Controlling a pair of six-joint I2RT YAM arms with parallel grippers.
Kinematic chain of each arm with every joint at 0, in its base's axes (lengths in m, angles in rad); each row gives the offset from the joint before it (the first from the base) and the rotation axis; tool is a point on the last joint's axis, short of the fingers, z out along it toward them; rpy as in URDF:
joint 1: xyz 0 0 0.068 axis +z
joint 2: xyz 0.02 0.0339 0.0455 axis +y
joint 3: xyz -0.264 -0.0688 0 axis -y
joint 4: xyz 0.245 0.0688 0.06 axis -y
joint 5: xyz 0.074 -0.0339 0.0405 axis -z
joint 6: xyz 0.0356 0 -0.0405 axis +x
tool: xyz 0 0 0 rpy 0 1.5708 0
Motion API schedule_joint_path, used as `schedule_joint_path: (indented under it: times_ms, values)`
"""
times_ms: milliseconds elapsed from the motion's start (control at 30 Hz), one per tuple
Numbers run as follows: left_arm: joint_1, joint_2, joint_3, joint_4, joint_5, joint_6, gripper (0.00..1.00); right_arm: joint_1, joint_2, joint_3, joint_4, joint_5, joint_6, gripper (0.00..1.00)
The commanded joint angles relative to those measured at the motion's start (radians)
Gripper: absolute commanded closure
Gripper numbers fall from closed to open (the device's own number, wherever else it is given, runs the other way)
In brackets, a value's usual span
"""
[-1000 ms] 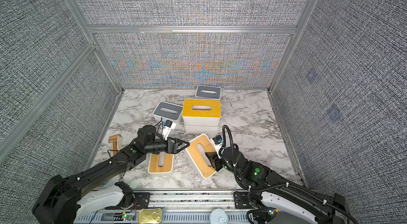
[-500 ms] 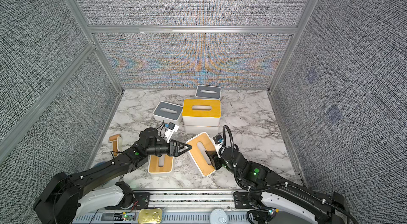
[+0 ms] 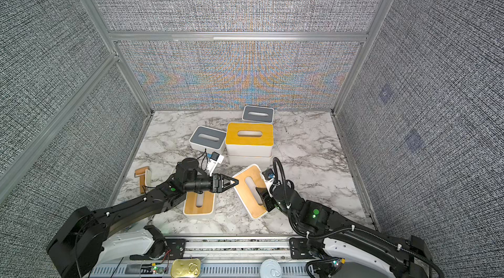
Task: Stack the tissue boxes
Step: Place the tissue box at the tissue box.
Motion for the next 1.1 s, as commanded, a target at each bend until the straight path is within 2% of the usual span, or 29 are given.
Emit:
schedule_joint_path:
  times_ms: [0,367,567,700,967,1067]
  values:
    - [-0.01,0.012,0.002,0.019,0.004,0.006,0.4,0.008,0.002,0.005,0.13,-0.007,0.017,0.72]
    - [-0.021,0.034,-0.003,0.065,0.003,-0.026,0.57,0.015,0.004,0.004,0.127,0.005,0.012,0.71]
    - [-0.024,0.03,-0.006,0.09,-0.027,-0.042,0.63,0.016,0.009,0.021,0.101,0.007,0.017,0.67]
    - [-0.024,-0.001,-0.004,0.086,-0.056,-0.048,0.67,0.016,0.006,0.038,0.065,0.022,0.029,0.55]
    - [-0.024,-0.056,-0.007,0.036,-0.12,-0.039,0.69,0.016,-0.017,0.06,0.015,0.005,0.046,0.32]
    - [-0.024,-0.059,-0.009,0.046,-0.113,-0.046,0.69,0.016,-0.068,0.072,-0.012,0.0,0.05,0.26]
